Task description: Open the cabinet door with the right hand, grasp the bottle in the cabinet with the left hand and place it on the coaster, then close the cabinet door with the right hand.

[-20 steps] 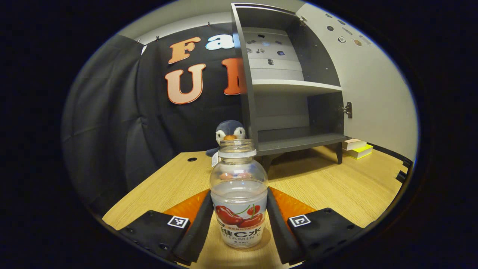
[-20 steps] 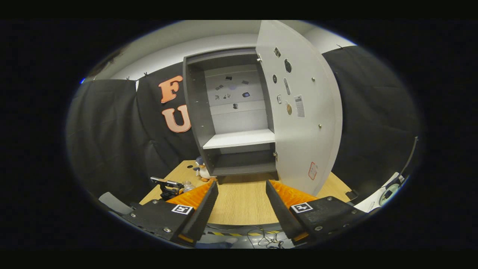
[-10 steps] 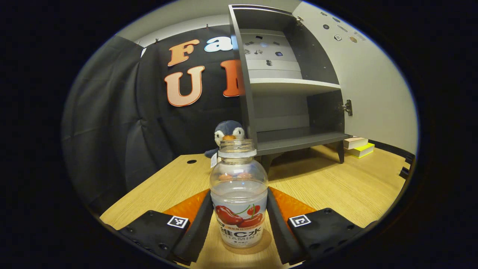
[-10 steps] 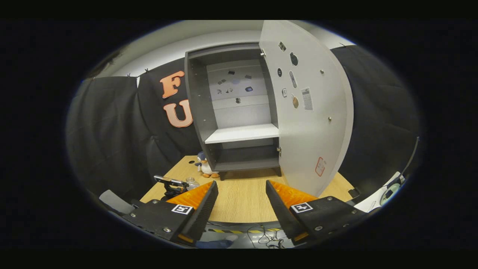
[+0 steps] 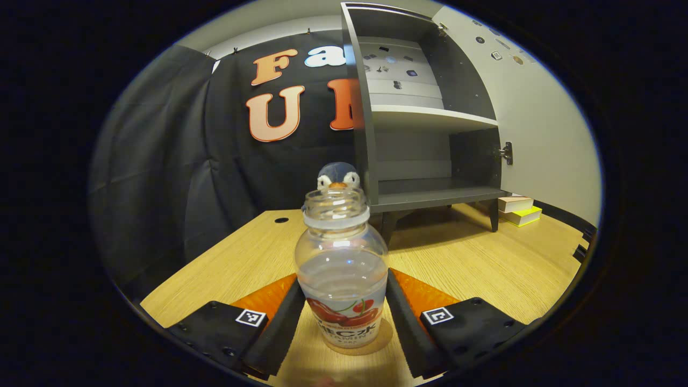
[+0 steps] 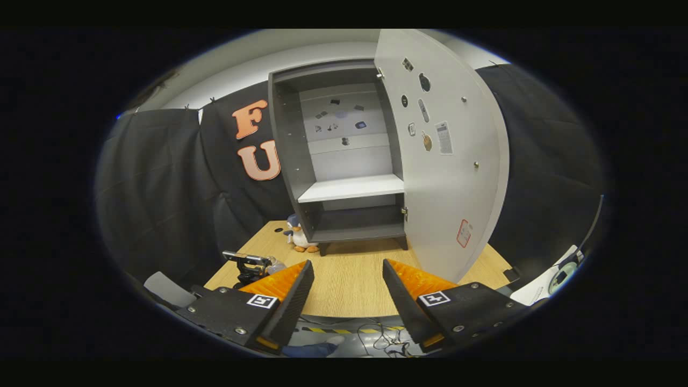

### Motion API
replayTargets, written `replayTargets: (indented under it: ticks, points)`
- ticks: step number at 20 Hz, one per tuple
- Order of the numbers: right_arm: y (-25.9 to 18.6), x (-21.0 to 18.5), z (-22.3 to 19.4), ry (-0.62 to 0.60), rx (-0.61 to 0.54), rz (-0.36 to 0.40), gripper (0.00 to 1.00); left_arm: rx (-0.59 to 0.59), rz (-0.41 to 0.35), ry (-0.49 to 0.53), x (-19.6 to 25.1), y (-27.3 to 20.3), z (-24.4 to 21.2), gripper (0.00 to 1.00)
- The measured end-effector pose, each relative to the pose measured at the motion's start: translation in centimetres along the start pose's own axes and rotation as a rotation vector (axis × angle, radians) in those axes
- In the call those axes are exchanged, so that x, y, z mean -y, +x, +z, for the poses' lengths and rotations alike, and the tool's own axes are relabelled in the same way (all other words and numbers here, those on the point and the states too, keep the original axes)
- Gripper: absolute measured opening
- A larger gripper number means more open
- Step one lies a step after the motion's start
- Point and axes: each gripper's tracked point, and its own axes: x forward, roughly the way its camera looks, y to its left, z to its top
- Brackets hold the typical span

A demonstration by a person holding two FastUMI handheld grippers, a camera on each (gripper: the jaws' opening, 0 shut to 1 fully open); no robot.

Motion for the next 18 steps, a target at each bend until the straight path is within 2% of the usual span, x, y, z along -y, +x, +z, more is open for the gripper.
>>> replayTargets:
  ticks: [18]
  points:
    - [-1.7, -0.4, 0.5, 0.010, 0.031, 0.011, 0.81, 0.133, 0.006, 0.026, -0.8, -1.3, 7.9, 0.94]
